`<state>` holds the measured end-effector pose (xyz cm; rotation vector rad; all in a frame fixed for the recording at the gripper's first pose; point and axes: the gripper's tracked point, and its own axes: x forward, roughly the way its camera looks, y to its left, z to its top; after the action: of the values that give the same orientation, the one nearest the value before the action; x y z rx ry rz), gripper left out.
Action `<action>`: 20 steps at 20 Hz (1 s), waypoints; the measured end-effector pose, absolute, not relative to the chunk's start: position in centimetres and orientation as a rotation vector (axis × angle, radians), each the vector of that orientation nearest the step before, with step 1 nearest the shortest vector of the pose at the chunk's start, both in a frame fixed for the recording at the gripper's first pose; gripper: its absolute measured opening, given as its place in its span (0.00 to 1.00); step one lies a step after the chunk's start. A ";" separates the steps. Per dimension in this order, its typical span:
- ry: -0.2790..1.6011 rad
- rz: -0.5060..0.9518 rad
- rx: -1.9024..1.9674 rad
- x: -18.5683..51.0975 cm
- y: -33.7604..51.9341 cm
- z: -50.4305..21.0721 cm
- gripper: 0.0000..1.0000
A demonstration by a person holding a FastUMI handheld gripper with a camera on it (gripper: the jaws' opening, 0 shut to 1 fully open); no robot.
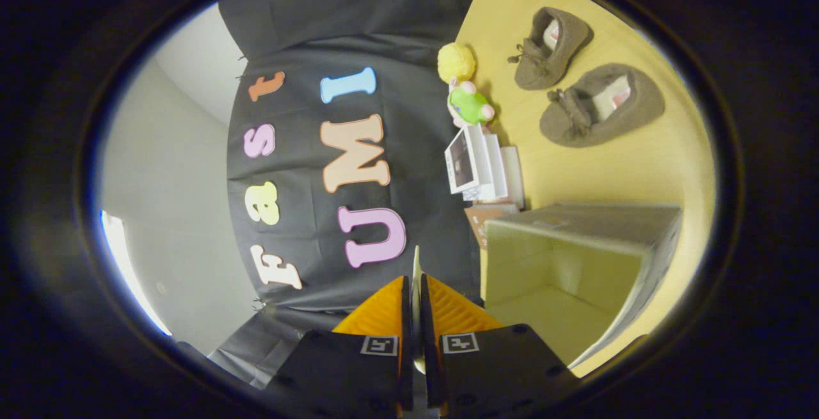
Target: Open the storage box then place both shoes into the box .Put the left shoe in first, then the right shoe, with the right side of both shoes facing outward in a uniform manner.
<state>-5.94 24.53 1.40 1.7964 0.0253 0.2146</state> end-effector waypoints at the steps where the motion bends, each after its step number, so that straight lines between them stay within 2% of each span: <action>1: 0.017 0.219 1.801 -6.1 25.8 2.3 0.11; 3: 0.007 0.249 1.827 -6.2 28.8 4.0 0.11; 6: -0.006 0.301 1.828 -6.5 33.4 5.7 0.18; 11: -0.009 0.329 1.770 -8.3 40.7 6.5 0.18; 17: 0.177 0.426 1.555 -10.9 51.6 3.0 0.18; 20: 0.209 0.456 1.445 -12.0 53.6 1.1 0.24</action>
<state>-11.97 53.61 1.08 1.4452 0.2093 0.4565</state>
